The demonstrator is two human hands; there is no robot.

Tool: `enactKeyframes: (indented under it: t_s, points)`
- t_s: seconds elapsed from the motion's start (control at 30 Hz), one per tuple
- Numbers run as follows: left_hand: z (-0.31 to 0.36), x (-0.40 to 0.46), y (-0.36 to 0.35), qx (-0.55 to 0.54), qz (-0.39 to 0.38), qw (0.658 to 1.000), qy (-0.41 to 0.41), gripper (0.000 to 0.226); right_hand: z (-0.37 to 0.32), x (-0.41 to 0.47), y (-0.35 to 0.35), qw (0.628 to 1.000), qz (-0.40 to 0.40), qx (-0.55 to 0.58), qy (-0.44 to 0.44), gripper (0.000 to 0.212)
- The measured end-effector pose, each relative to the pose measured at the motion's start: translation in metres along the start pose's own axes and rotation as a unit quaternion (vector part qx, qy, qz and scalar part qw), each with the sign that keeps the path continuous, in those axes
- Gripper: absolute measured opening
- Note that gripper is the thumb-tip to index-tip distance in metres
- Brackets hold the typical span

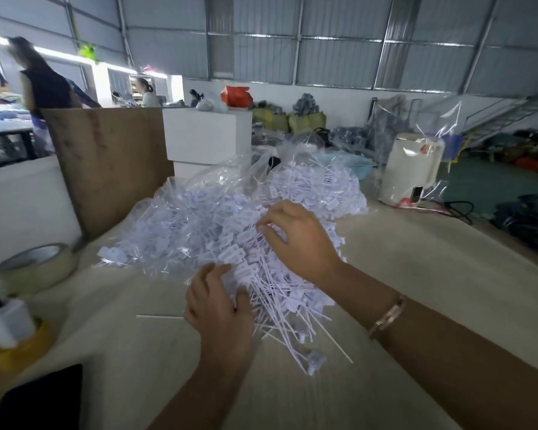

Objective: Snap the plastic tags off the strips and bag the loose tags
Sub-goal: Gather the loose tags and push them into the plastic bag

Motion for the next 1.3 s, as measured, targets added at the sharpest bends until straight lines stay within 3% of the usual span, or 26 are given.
enactKeyframes:
  t_s: [0.07,0.17,0.33,0.47,0.53,0.6,0.63,0.7,0.8,0.83,0.9,0.97,1.0,1.13,1.23,1.3]
  points:
    - [-0.007,0.003,0.001,0.008,-0.001,1.0,0.027,0.042,0.012,-0.021,0.006,0.997,-0.027,0.048,-0.063,0.017]
    - [-0.011,0.007,-0.004,-0.031,-0.034,0.998,0.03,0.044,0.035,-0.057,-0.016,0.967,-0.145,0.086,-0.189,0.028]
    - [-0.011,0.005,-0.023,-0.066,-0.104,0.992,-0.013,0.05,0.047,-0.086,-0.056,0.919,-0.261,0.099,-0.28,0.084]
    - [-0.007,0.0,-0.035,-0.102,-0.172,0.979,-0.03,0.052,0.061,-0.078,-0.061,0.892,-0.262,0.153,-0.335,0.101]
    - [0.001,-0.006,-0.039,-0.096,-0.213,0.971,-0.058,0.055,0.07,-0.076,-0.061,0.896,-0.264,0.101,-0.344,0.104]
    - [0.013,-0.012,-0.041,-0.041,-0.242,0.963,-0.111,0.046,0.079,-0.075,-0.056,0.905,-0.25,0.029,-0.343,0.094]
    - [0.02,-0.011,-0.038,0.021,-0.231,0.962,-0.142,0.036,0.084,-0.077,-0.052,0.909,-0.24,0.009,-0.341,0.086]
    - [0.038,-0.001,-0.014,0.141,-0.122,0.962,-0.198,0.029,0.091,-0.081,-0.048,0.916,-0.225,0.001,-0.332,0.075]
    - [0.06,0.026,0.03,0.177,0.076,0.943,-0.272,0.026,0.103,-0.088,-0.044,0.92,-0.227,-0.025,-0.317,0.069]
    - [0.053,0.04,0.041,0.187,0.124,0.943,-0.245,0.027,0.103,-0.087,-0.043,0.922,-0.226,-0.036,-0.312,0.066]
    - [0.02,0.078,0.054,0.152,0.153,0.972,-0.095,0.052,0.104,-0.082,-0.04,0.927,-0.221,-0.058,-0.299,0.061]
    - [-0.018,0.105,0.055,0.088,0.12,0.987,0.065,0.074,0.105,-0.074,-0.035,0.932,-0.219,-0.087,-0.276,0.052]
    - [-0.032,0.114,0.05,0.058,0.089,0.989,0.107,0.072,0.105,-0.07,-0.031,0.935,-0.216,-0.109,-0.259,0.048]
    - [-0.045,0.123,0.033,-0.036,-0.021,0.991,0.129,0.017,0.108,-0.062,-0.017,0.941,-0.198,-0.164,-0.22,0.041]
    - [-0.039,0.104,0.02,-0.174,-0.087,0.971,0.139,0.025,0.118,-0.068,-0.009,0.952,-0.166,-0.056,-0.25,0.028]
    - [-0.035,0.084,0.019,-0.192,-0.144,0.96,0.145,0.031,0.123,-0.072,-0.01,0.95,-0.171,-0.009,-0.26,0.024]
Point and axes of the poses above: each hand's wrist, its own x-axis towards the middle knuckle, its own y-axis out of the back of the hand, z = x × y, the point moved 9 cm from there along x, towards the middle knuckle, and after that the axes turned 6 degrees about -z, right-handed, at the moved point
